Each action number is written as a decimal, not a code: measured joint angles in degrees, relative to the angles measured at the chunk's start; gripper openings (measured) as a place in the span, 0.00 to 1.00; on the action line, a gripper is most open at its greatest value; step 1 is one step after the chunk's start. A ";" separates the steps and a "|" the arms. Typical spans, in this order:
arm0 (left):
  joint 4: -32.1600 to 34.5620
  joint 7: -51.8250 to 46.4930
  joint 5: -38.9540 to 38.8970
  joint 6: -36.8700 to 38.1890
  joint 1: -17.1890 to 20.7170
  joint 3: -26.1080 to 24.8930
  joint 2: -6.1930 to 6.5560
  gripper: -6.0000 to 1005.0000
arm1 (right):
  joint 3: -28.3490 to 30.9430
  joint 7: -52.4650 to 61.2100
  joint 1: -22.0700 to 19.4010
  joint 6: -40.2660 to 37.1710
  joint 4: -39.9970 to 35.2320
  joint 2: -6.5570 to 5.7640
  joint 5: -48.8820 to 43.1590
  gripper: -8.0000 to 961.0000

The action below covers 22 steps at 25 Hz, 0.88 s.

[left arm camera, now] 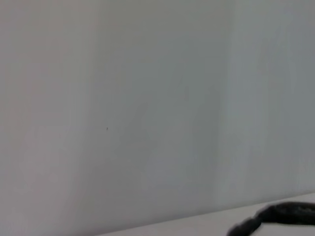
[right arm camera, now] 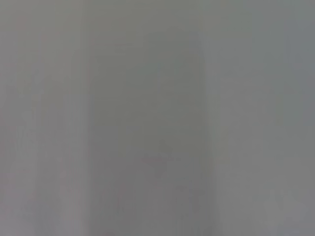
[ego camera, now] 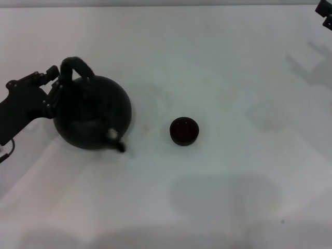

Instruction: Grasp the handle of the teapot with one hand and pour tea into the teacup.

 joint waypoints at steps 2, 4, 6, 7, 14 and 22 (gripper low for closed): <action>-0.15 0.01 -0.01 0.00 -0.03 0.03 0.00 0.21 | 0.00 0.00 0.04 0.00 0.00 -0.05 0.00 0.88; -0.23 0.01 -0.01 -0.09 -0.03 0.02 0.00 0.23 | 0.00 0.00 0.12 -0.02 0.00 -0.07 0.00 0.88; -0.25 0.02 -0.01 -0.20 -0.03 0.00 0.00 0.24 | 0.00 0.00 0.20 -0.07 0.00 -0.12 0.00 0.88; -0.26 0.04 -0.01 -0.19 -0.02 0.00 0.00 0.25 | 0.00 0.00 0.22 -0.11 0.00 -0.14 0.00 0.88; -0.26 2.77 -0.43 2.25 0.86 -0.03 -0.08 0.36 | 0.00 0.00 0.19 -0.62 0.00 -0.47 -0.07 0.88; -0.20 5.06 -9.57 7.76 6.34 -0.44 0.22 0.52 | 0.44 0.00 -0.37 -0.31 -0.04 -0.82 -0.09 0.88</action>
